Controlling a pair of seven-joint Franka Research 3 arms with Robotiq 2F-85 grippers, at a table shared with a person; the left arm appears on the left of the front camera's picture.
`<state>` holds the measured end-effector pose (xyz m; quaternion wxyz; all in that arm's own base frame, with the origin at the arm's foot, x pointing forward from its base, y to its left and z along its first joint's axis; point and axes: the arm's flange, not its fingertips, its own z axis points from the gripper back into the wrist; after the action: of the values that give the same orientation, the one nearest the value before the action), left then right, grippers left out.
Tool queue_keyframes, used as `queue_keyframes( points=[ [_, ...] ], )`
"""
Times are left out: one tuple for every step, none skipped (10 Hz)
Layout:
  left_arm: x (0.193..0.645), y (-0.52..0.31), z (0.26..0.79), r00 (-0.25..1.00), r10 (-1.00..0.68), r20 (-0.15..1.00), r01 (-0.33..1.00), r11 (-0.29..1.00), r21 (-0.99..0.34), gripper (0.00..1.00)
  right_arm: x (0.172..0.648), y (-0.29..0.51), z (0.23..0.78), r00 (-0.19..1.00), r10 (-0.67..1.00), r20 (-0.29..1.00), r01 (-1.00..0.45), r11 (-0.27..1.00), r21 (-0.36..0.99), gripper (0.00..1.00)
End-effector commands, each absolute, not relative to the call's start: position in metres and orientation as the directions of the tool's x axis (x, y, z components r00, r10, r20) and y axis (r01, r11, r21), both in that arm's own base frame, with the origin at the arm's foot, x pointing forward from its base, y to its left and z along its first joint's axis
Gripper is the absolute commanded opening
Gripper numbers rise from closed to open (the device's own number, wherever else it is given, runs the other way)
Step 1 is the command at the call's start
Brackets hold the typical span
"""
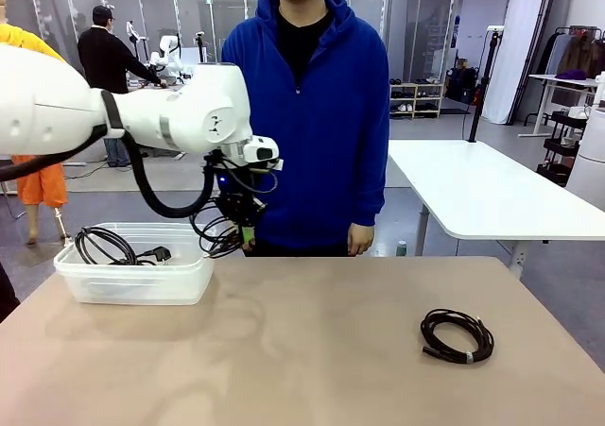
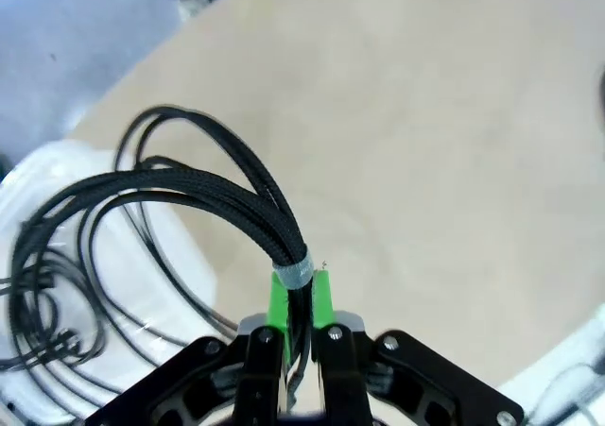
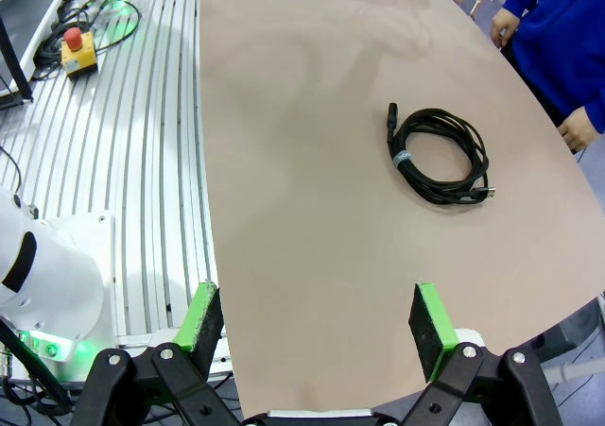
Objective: Organize and store the cables.
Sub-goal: Place the USB Extension Cable into the Organizing box.
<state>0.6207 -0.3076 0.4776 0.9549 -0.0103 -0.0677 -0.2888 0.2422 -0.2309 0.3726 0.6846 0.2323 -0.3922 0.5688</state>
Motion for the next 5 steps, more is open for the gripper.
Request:
queue_keyframes(
  points=[
    [0.599, -0.265, 0.475, 0.83, -0.529, 0.176, 0.533, 0.846, 0.033, 0.11, 0.243, -0.227, 0.374, 0.07, 0.588, 0.806, -0.956, 0.269, -0.113, 1.0],
    [0.599, -0.244, 0.478, 0.838, -0.505, 0.206, 0.506, 0.861, 0.051, 0.11, 0.243, -0.227, 0.374, 0.07, 0.588, 0.806, -0.956, 0.269, -0.113, 1.0],
    [0.603, -0.223, 0.48, 0.843, -0.492, 0.219, 0.496, 0.867, 0.039, 0.11, 0.243, -0.227, 0.374, 0.07, 0.588, 0.806, -0.956, 0.269, -0.113, 1.0],
    [0.608, -0.203, 0.482, 0.859, -0.454, 0.237, 0.449, 0.89, 0.079, 0.11, 0.243, -0.227, 0.374, 0.07, 0.588, 0.806, -0.956, 0.269, -0.113, 1.0],
    [0.616, -0.18, 0.481, 0.88, -0.403, 0.252, 0.402, 0.914, 0.057, 0.11, 0.243, -0.227, 0.374, 0.07, 0.588, 0.806, -0.956, 0.269, -0.113, 1.0]
  ],
)
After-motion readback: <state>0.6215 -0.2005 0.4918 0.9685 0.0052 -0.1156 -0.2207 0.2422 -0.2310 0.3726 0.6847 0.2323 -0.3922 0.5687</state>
